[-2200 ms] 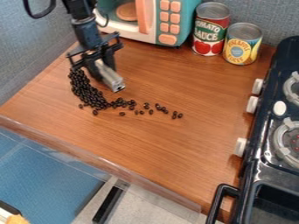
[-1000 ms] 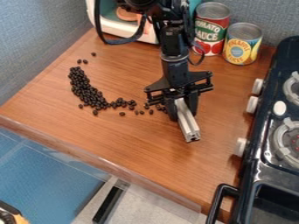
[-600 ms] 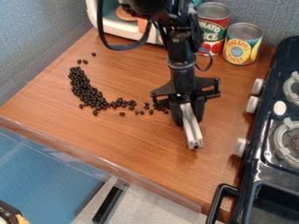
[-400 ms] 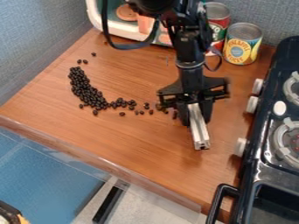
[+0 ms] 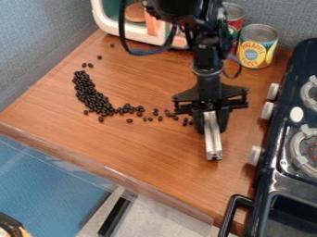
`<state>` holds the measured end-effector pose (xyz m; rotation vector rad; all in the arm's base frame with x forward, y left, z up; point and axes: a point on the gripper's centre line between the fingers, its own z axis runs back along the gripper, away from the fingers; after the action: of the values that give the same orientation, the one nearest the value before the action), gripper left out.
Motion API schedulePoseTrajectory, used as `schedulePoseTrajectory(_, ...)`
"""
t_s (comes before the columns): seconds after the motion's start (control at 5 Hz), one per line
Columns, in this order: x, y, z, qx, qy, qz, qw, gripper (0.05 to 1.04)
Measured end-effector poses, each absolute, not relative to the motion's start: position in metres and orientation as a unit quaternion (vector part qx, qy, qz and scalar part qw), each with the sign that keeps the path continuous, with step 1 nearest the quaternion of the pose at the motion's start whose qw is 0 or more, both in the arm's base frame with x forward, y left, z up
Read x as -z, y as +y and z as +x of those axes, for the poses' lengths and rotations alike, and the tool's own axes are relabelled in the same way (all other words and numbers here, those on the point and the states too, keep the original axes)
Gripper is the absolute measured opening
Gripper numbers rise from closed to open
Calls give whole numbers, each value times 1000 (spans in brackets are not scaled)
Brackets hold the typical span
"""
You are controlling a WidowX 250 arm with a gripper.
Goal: Sweep into pile
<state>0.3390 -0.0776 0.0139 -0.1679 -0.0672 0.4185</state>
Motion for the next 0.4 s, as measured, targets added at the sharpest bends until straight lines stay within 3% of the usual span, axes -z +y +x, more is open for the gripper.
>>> schedulePoseTrajectory(0.4,-8,-62,345,-195,-46,-72,977,387)
